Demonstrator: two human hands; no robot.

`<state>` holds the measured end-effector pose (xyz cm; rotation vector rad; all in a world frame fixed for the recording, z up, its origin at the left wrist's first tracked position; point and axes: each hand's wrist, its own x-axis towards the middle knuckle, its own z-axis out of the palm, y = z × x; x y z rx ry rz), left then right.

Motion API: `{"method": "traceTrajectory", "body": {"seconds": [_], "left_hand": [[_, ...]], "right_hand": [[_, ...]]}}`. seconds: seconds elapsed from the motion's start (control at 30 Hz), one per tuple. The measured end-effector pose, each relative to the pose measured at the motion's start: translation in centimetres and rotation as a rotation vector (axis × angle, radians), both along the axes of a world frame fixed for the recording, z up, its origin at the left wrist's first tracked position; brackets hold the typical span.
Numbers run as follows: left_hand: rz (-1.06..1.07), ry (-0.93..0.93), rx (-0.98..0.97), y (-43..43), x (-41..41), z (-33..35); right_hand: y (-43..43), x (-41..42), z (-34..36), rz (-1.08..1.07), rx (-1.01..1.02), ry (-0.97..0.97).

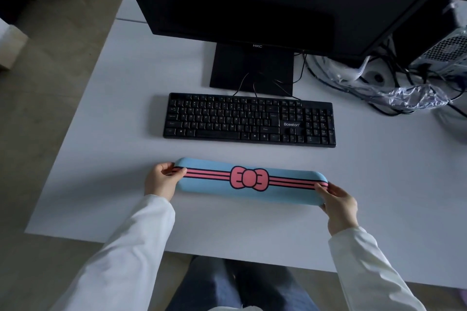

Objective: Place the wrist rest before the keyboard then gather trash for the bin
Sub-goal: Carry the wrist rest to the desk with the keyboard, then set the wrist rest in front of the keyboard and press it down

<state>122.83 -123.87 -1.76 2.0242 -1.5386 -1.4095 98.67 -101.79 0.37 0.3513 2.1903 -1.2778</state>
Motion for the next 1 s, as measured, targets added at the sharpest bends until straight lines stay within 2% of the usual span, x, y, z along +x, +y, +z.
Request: {"method": "traceTrajectory", "body": {"seconds": [0.17,0.33,0.5,0.73,0.87,1.0], "left_hand": [[0.016,-0.020,-0.001,0.0,-0.1,-0.2],[0.031,-0.053,-0.180,0.3,-0.3,1.2],[-0.187,-0.116,-0.314,1.7,-2.3,1.5],[-0.596,-0.133,-0.500,6.0,-6.2,-0.2],[-0.678,-0.145,-0.593,7.2,-8.0,-2.2],[-0.710,-0.183,-0.713,7.1,-8.8,-3.8]], "right_hand": [[0.1,-0.1,-0.4,0.031,0.030,0.031],[0.2,-0.2,-0.5,0.117,0.187,0.200],[-1.6,1.1,-0.4,0.300,0.229,0.455],[-4.7,5.5,-2.4,0.760,0.243,0.825],[-6.6,6.5,-4.2,0.861,0.327,0.932],[-8.0,6.2,-5.8,0.923,0.269,0.991]]}}
